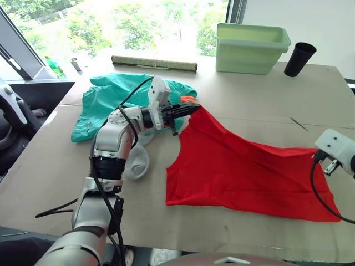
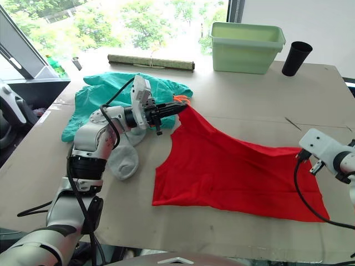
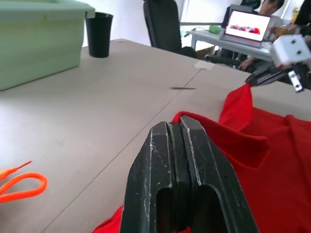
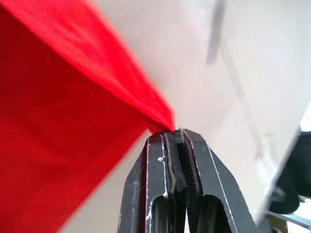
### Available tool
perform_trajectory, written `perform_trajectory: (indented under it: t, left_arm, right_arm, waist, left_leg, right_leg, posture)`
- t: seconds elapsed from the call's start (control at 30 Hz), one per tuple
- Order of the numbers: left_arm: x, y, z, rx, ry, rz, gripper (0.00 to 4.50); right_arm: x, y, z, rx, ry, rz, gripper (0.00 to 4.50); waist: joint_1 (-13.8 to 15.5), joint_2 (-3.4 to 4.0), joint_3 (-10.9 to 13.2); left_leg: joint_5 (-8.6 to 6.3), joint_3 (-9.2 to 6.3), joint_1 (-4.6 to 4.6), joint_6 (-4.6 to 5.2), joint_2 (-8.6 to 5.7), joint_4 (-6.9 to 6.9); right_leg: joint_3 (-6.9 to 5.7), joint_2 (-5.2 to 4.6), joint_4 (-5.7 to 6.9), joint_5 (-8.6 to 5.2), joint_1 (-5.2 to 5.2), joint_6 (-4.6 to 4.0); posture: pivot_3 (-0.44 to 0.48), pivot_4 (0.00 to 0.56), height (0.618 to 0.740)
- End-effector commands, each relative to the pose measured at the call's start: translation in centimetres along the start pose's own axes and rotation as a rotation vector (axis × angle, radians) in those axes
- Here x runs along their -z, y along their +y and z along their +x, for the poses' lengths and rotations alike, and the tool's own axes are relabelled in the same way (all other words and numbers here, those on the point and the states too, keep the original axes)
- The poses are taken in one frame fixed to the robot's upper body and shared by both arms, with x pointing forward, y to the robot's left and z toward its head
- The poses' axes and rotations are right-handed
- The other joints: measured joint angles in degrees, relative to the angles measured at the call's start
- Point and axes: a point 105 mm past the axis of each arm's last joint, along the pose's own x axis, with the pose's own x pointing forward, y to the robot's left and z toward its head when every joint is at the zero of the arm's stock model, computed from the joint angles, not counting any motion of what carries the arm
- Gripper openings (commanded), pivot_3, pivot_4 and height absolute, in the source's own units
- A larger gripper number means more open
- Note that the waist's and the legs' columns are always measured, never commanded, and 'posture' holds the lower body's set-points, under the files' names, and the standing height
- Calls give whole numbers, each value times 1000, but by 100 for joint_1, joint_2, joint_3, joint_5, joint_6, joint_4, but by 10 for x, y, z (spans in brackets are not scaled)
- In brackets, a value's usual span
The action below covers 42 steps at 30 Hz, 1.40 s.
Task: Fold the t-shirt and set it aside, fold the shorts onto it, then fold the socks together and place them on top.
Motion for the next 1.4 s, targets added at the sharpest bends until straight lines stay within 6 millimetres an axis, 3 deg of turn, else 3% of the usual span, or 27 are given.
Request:
perform_trajectory:
  t: [0.03, 0.23, 0.43, 0.67, 0.77, 0.83, 1.0, 1.4]
  left_arm:
    - [-11, 5, 9, -27, -11, 80, 0]
    - [-14, 25, 17, -148, -24, 130, 0]
    - [-27, 38, 21, -227, -85, 146, 0]
    - [-15, 5, 10, -52, -79, 267, 0]
    - [3, -8, 1, 1, -24, 327, 0]
    - [26, -15, -6, 30, 49, 384, 0]
    - [51, -20, -10, 53, 107, 434, 0]
    - [88, -17, -28, 56, 231, 465, 0]
  right_arm:
    - [-9, -19, 2, 70, -8, -22, 11]
    - [-27, -55, 13, 240, -21, -40, 11]
    - [-34, -76, 12, 351, -40, -52, 11]
    - [-22, -52, 7, 305, -49, -42, 11]
    - [-9, -36, 5, 286, -20, -28, 11]
    - [3, -18, 7, 259, 6, -7, 11]
    - [11, 6, 12, 214, 24, 4, 11]
    - [17, 28, 12, 135, 33, 22, 11]
  waist:
    - [0, 0, 0]
    - [-11, 4, 4]
    - [-2, 5, 4]
    - [-9, 7, 3]
    - [-10, 9, 3]
    - [-9, 9, 3]
    - [-9, 15, 3]
    - [-7, 16, 2]
  left_leg:
    - [0, 0, 0, 0, 0, 0]
    - [0, 6, 0, 0, 1, 0]
    - [1, 9, -2, -2, 1, -1]
    - [1, 12, 1, -4, 1, -5]
    - [2, 11, 2, -5, 2, -3]
    - [5, 11, 4, -9, 3, -1]
    - [5, 8, 3, -9, 4, -1]
    - [4, 5, 0, -7, 4, -4]
  right_leg:
    - [-1, 1, 0, 0, 0, 0]
    - [3, 0, 1, 1, -2, -1]
    - [2, -1, 0, 1, -3, -1]
    - [2, -3, 0, 1, -2, 0]
    - [1, -2, 3, 1, -2, 0]
    - [3, -2, 4, 1, -2, 0]
    - [1, -5, 4, 2, -1, 1]
    - [-1, -1, 1, 0, -3, -2]
  posture:
    - [0, 150, 740]
    - [0, 150, 740]
    - [0, 150, 740]
    - [0, 150, 740]
    - [0, 150, 740]
    - [0, 150, 740]
    - [0, 150, 740]
    - [0, 150, 740]
